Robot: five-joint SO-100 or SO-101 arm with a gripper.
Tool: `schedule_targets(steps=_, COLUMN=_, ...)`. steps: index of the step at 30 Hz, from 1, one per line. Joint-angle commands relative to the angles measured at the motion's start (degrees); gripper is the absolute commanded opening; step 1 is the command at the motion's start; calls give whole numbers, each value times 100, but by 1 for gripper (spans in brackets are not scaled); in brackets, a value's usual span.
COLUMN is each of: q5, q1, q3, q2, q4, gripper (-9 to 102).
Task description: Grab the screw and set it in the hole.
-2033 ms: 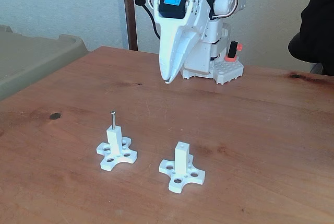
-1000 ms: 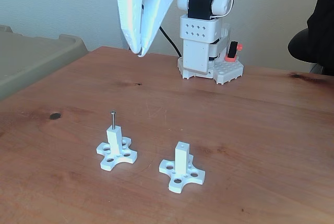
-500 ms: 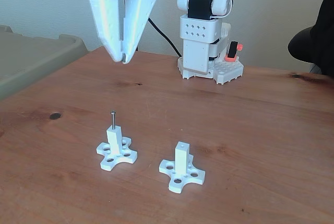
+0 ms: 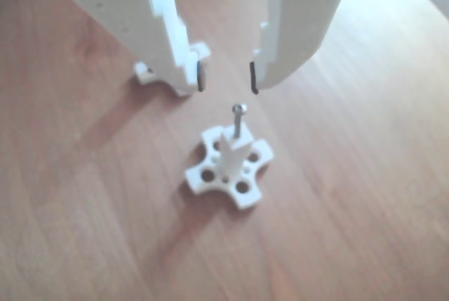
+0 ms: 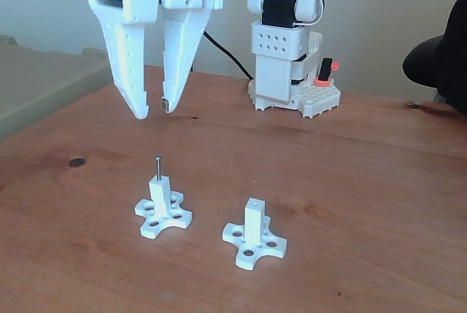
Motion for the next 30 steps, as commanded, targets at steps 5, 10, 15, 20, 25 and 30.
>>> schedule_targets(steps=5, q5=35, q1=-132, q3=-475, q2=-35, q4=-158, gripper=9)
schedule_targets(steps=10, q5=26, q1=-176, q3=-483, q2=-158, q4=-211, gripper=9)
schedule_targets(steps=15, q5=26, q1=-193, q3=-466, q2=-211, q4=-281, gripper=9)
schedule_targets(steps=20, q5=9, q1=-193, q3=-466, q2=-281, q4=-343, gripper=9)
schedule_targets(steps=25, q5=0, q1=-193, q3=-457, q2=-360, q4=-396, gripper=9)
schedule_targets(steps=30, q5=-18, q1=-193, q3=-457, q2=-431, q4=-413, gripper=10)
